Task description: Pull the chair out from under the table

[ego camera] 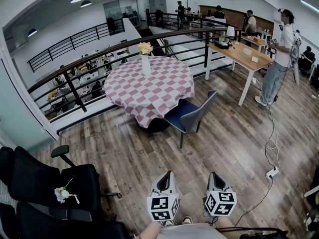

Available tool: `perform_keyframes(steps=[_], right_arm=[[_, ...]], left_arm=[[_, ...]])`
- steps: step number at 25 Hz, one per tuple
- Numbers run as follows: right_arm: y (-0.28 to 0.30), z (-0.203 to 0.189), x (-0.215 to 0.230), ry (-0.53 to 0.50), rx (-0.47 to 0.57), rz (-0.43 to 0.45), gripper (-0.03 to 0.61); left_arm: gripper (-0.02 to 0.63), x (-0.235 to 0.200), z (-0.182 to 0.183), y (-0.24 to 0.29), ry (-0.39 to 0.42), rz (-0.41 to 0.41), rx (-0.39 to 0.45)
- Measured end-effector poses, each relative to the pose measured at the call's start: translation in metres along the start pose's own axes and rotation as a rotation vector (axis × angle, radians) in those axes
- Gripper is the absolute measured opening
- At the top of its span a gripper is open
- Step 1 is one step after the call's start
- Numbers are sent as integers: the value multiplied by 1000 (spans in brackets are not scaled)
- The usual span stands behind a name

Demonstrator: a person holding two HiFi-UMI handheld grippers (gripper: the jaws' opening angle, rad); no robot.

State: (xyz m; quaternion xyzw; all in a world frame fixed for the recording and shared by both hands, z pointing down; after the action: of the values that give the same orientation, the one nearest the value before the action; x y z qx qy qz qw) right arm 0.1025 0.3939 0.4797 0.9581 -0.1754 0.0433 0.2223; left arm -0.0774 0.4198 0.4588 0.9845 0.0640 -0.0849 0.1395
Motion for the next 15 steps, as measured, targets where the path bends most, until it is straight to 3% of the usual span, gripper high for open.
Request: perform_keyframes(steps=[15], right_arm=[[13, 3, -16, 52, 15, -48, 17]], left_arm=[[2, -34, 4, 10, 12, -16, -20]])
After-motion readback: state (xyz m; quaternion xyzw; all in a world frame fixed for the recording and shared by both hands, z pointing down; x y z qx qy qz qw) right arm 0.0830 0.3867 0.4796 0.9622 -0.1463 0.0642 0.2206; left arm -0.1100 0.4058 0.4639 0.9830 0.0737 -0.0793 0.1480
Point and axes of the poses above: the fingertips, and each gripper's own axes: y forward along the fingers, x to its right, z out of its top, the point moved 1 cm from there along -y, backward along the fingers, and after that the axes turned 3 degrees about -x, right-handed, at the moved point
